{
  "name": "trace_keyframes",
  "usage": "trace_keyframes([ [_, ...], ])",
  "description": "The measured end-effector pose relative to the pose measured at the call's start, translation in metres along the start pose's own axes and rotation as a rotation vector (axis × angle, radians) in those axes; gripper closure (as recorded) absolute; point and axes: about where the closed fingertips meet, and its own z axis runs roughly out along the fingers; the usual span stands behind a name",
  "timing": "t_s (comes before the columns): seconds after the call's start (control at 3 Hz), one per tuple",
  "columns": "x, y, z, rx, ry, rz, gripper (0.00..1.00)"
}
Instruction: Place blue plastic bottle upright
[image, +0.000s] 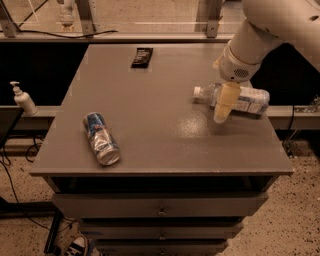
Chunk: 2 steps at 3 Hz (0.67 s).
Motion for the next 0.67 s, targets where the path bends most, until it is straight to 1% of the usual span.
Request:
trace_keyframes([
  [0.33,0.0111,-0.0029,0.0157,-0.016,0.008,0.023,0.00],
  [0.67,0.0134,-0.0033,0.0233,-0.026,0.009,0.030,0.18],
])
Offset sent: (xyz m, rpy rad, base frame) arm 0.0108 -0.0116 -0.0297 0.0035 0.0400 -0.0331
